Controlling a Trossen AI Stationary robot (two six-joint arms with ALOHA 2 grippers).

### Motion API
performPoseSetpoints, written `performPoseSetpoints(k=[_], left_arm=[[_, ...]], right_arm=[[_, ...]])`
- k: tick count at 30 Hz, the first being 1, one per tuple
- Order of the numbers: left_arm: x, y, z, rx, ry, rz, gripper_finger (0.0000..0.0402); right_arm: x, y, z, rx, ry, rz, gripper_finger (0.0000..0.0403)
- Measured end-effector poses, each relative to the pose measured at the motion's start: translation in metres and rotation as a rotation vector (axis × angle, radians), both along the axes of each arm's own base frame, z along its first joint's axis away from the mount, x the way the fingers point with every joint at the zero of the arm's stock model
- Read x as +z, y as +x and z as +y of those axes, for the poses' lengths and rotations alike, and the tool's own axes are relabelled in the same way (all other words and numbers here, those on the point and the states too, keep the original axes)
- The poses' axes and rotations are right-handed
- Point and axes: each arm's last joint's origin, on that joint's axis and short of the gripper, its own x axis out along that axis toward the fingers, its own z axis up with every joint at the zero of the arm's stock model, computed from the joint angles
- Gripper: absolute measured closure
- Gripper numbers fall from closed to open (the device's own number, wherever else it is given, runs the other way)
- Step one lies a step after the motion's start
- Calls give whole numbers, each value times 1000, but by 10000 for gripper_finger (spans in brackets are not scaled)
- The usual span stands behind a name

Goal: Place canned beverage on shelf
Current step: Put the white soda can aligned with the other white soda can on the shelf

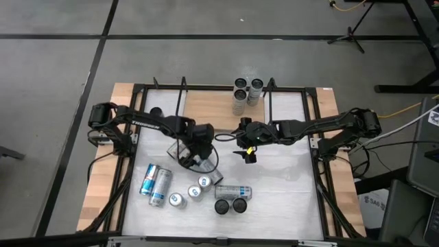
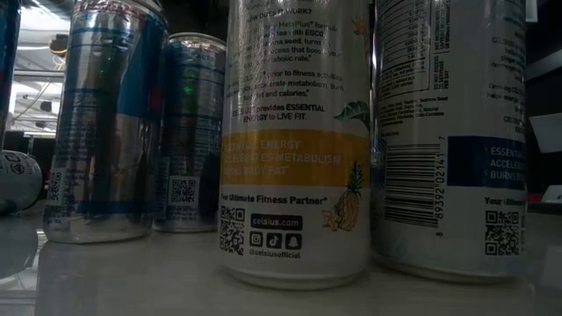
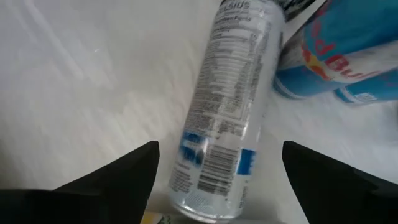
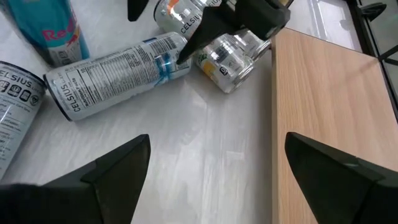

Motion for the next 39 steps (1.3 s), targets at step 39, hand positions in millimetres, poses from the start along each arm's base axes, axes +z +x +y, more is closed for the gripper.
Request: performPoseSetpoints(k=[39], left_arm=[[-41,17,-10,119,86,93,179]], right_arm=[[0,0,0,5,5,-6,40]])
